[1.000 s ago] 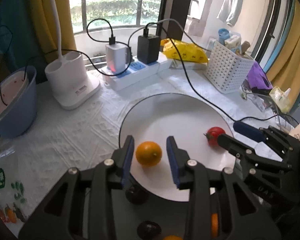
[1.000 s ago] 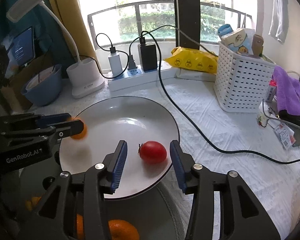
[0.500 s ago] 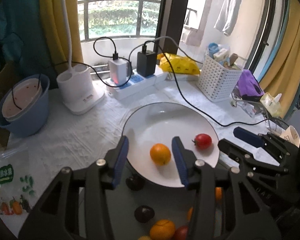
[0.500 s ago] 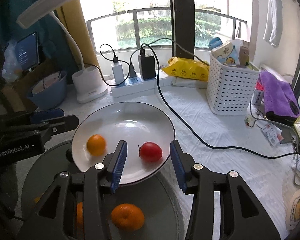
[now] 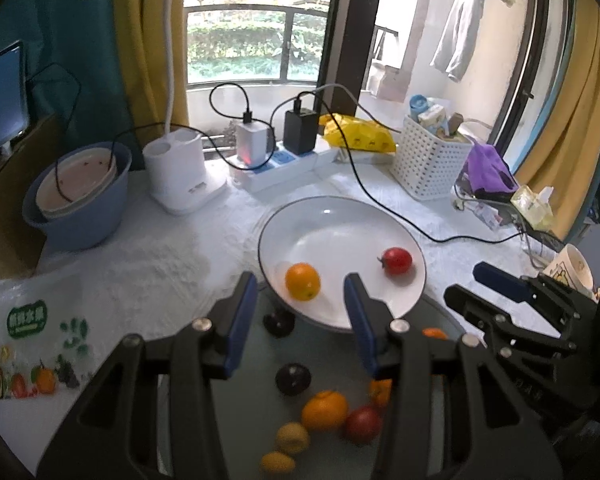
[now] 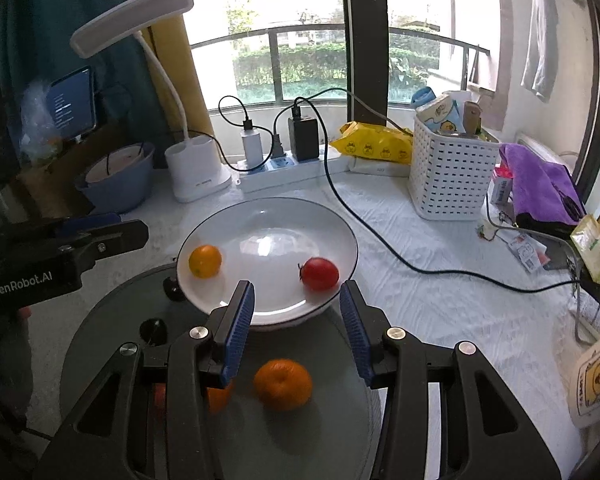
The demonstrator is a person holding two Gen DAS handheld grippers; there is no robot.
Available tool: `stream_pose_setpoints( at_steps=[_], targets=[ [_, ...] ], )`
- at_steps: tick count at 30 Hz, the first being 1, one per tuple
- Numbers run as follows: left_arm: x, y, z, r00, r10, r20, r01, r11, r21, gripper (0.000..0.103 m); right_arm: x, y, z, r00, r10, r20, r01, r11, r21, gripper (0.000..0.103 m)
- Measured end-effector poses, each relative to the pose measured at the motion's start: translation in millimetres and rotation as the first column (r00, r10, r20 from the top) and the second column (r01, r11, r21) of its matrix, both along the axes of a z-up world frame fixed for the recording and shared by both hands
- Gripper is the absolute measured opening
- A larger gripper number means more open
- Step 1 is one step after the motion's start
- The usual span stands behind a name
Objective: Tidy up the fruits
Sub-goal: 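Move both open grippers back from the plate toward the fruit board, then grasp a large orange with the right gripper while the left grasps a small yellow fruit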
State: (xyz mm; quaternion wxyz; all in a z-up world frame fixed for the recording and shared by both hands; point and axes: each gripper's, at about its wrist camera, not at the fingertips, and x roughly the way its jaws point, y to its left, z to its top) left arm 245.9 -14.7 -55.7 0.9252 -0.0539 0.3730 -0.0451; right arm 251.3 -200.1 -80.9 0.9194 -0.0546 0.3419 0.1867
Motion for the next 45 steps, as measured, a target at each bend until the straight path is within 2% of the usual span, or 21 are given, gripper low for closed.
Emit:
stream_pose_setpoints(
  at_steps=[9, 11, 12, 13, 29, 45],
  targets=[
    [-25, 8, -9, 1.000, 0.025, -0.016, -0.026, 1.000, -0.013, 0.048, -22, -3, -3, 1.000, 0.007, 0.000, -0.007, 1.000, -0.001, 0.047],
    [-30, 9, -11, 0.999, 0.031, -0.019, -0.031, 0.999, -0.015, 0.059, -26, -4, -4, 1.000, 0.007, -0.003, -0.007, 1.000, 0.000, 0.047],
    [-34, 10, -13, 0.999, 0.035, -0.019, -0.035, 0.999, -0.024, 0.069, -28, -5, -6, 1.000, 0.008, -0.006, -0.008, 1.000, 0.001, 0.047],
    [-37, 12, -15, 0.999, 0.039, -0.021, -0.040, 0.999, -0.034, 0.070, -30, -5, -7, 1.000, 0.009, -0.008, -0.009, 1.000, 0.000, 0.047],
    [-72, 16, -56, 0.993, 0.070, -0.099, -0.073, 0.997, -0.031, 0.070, -52, -14, -39, 0.998, 0.013, -0.069, -0.015, 1.000, -0.018, 0.047],
    [-78, 13, -78, 0.988, 0.050, -0.147, -0.044, 0.998, 0.048, 0.069, -54, -12, -51, 0.995, 0.010, -0.097, -0.012, 1.000, -0.015, 0.047]
  ],
)
